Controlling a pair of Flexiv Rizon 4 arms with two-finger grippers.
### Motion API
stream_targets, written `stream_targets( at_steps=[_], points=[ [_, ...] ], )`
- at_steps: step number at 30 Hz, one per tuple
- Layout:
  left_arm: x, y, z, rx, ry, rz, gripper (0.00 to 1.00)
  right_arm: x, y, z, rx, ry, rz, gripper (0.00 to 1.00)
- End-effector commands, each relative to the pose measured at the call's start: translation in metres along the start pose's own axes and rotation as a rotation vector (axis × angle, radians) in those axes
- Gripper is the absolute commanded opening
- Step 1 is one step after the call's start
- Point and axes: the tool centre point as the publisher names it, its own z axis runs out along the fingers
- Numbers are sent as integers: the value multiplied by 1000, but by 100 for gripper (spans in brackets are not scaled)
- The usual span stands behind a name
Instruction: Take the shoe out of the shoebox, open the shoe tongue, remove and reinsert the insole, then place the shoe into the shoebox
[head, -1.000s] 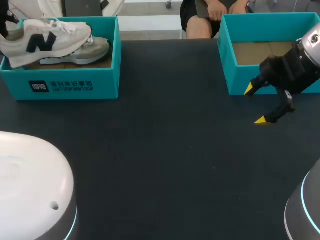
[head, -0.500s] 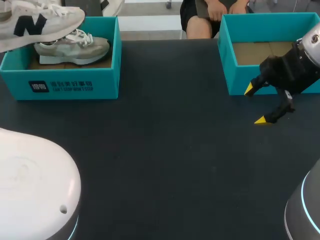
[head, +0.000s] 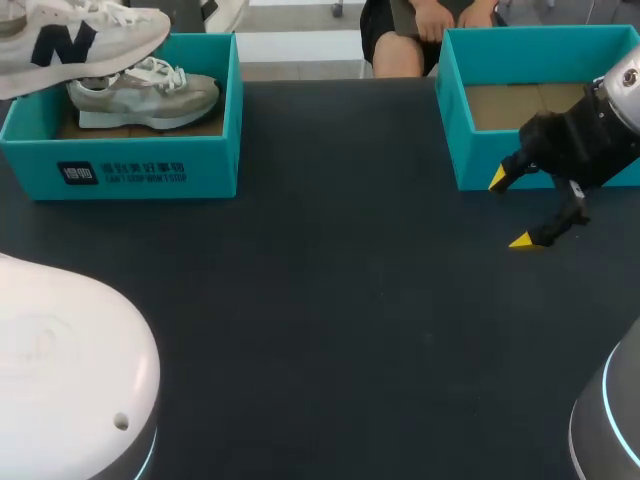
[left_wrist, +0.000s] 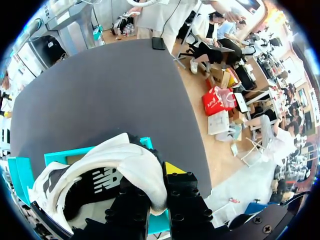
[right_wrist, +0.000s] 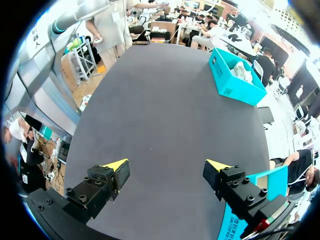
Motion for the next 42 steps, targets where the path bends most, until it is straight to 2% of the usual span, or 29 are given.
stream_targets(
  at_steps=[1,6,9,13,23,25,34,42],
  points=[
    [-13,-16,0,-19,79,6,0,0,0,1,2,-1,0,100],
    [-42,-46,-5,-46,195,-38,0,0,0,1,2,-1,0,100],
    [-56,-58,-8,-35,183,-78,0,0,0,1,2,-1,0,100],
    [-79,-73,-11,-95,208,-85,0,0,0,1,2,-1,0,100],
    [-141,-105,-20,-168,220,-56,0,0,0,1,2,-1,0,100],
    [-156,-113,-20,-210,254,-66,0,0,0,1,2,-1,0,100],
    [-217,-142,-21,-245,245,-44,0,0,0,1,2,-1,0,100],
    [-258,-156,-23,-216,200,-74,0,0,0,1,2,-1,0,100]
  ],
)
